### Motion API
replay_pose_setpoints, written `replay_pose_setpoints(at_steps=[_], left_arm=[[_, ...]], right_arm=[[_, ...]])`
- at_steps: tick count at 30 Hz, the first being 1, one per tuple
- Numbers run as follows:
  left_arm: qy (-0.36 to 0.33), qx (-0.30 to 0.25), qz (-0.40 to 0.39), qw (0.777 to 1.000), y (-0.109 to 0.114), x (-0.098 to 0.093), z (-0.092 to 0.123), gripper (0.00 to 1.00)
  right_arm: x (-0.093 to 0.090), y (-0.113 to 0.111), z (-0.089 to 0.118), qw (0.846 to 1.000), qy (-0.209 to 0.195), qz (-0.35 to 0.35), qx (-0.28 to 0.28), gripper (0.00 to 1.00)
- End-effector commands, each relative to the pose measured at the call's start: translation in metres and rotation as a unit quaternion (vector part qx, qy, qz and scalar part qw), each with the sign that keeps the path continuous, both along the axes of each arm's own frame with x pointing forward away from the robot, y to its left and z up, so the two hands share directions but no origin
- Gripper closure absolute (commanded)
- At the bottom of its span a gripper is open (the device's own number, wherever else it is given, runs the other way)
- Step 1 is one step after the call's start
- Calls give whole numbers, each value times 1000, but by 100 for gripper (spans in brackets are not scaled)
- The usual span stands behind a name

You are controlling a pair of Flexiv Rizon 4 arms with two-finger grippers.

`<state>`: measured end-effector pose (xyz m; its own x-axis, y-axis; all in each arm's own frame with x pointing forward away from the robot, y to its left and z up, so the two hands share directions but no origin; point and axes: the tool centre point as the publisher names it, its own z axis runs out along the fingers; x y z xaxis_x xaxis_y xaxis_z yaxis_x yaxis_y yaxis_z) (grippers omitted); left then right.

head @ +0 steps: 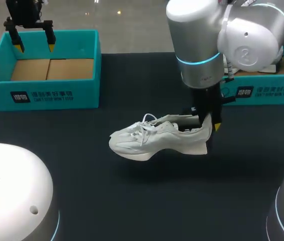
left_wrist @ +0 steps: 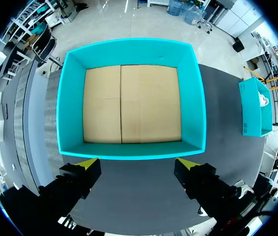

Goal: Take the shoe out of the shoebox, open the shoe tongue, remove and reinsert the insole, then place the shoe into the shoebox

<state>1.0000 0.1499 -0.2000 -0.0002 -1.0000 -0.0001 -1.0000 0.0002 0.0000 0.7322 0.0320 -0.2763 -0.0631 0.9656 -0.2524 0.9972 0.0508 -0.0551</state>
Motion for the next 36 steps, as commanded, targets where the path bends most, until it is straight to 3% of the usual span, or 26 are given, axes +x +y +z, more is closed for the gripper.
replay_pose_setpoints(at_steps=[1, 6, 22, 28, 36], left_arm=[[0, 0, 0, 1000, 0, 0, 0, 0], [0, 0, 0, 1000, 0, 0, 0, 0], [0, 0, 0, 1000, 0, 0, 0, 0], [0, 0, 0, 1000, 0, 0, 0, 0], [0, 0, 0, 1000, 0, 0, 0, 0]], right_arm=[[2, 5, -19, 1000, -9, -2, -1, 100], [5, 7, -47, 1000, -8, -5, 20, 100], [14, 8, -102, 1000, -19, -2, 20, 100], [16, 7, -116, 1000, -13, 5, 28, 100], [17, 5, -119, 999, -13, 14, 27, 100]])
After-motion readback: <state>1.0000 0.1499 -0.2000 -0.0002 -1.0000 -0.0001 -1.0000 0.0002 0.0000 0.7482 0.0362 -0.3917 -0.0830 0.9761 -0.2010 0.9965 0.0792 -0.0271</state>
